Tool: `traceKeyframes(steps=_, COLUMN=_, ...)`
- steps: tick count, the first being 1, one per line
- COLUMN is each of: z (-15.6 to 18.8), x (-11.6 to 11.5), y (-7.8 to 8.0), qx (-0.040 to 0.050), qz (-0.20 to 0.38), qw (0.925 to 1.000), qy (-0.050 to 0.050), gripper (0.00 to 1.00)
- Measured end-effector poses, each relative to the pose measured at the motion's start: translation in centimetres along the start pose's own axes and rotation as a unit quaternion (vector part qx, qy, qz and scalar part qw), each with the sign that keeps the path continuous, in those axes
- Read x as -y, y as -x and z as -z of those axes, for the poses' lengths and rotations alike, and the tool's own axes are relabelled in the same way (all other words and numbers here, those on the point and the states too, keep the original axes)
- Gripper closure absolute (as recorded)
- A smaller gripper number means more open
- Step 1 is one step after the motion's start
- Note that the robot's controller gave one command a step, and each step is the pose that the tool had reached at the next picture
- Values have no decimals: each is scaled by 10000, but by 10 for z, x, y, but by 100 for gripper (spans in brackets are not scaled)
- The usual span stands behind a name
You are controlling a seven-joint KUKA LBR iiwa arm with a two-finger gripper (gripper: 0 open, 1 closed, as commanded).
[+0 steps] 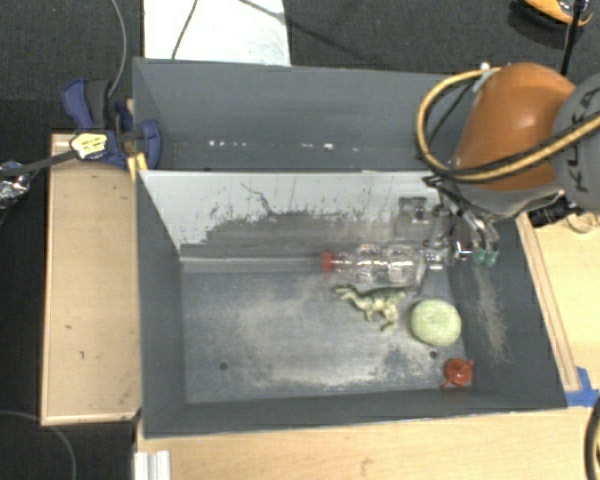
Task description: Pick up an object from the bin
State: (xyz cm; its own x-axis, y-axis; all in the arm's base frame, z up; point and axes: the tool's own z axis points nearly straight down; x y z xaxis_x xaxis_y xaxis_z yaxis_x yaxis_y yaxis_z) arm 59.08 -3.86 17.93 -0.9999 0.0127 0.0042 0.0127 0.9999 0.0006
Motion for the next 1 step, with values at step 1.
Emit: traceKeyframes(steps=1, z=5, x=0, y=1, qx=41, qz=5, qw=10000, qy=-3, gripper=0)
